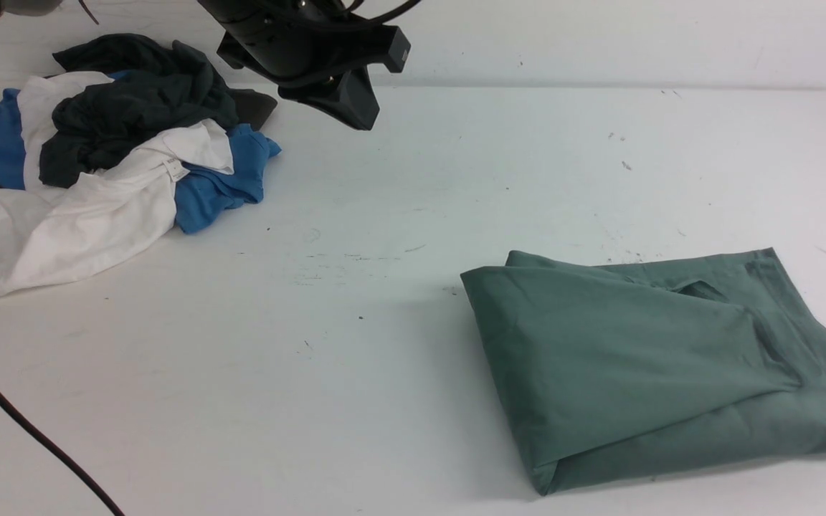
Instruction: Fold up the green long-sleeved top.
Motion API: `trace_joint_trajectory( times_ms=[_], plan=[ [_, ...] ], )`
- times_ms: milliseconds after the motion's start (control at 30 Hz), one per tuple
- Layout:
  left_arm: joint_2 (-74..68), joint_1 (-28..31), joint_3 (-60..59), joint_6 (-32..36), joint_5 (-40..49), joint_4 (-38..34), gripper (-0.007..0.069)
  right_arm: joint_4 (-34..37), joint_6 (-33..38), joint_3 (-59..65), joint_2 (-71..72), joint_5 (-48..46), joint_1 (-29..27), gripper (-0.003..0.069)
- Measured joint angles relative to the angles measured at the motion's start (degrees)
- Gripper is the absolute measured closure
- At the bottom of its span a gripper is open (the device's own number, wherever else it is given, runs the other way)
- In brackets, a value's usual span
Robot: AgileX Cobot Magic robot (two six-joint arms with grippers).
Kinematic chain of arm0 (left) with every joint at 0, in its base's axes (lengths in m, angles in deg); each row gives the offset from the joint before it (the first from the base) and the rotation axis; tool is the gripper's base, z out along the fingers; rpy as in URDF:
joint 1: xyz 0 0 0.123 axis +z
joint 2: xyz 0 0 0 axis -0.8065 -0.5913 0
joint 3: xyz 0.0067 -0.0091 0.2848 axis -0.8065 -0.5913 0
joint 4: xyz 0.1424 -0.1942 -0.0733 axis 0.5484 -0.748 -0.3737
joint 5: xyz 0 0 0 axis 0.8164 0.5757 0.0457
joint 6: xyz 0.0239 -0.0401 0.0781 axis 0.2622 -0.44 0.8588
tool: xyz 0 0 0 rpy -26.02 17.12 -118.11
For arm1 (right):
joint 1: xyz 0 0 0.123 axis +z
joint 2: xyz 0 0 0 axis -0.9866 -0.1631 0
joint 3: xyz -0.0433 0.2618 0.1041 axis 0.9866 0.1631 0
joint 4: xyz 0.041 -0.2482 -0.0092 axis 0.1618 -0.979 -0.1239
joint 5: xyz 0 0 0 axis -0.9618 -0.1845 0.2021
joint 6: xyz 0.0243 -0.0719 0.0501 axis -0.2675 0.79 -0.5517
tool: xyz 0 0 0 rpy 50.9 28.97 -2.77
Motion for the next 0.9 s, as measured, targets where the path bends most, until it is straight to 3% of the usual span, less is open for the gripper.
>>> trace_joint_trajectory(
  times_ms=[900],
  plan=[
    [0.0,0.0,0.0,0.2,0.0,2.6,0.0629,0.0,0.0,1.4,1.2,-5.8,0.0,0.0673]
  ],
)
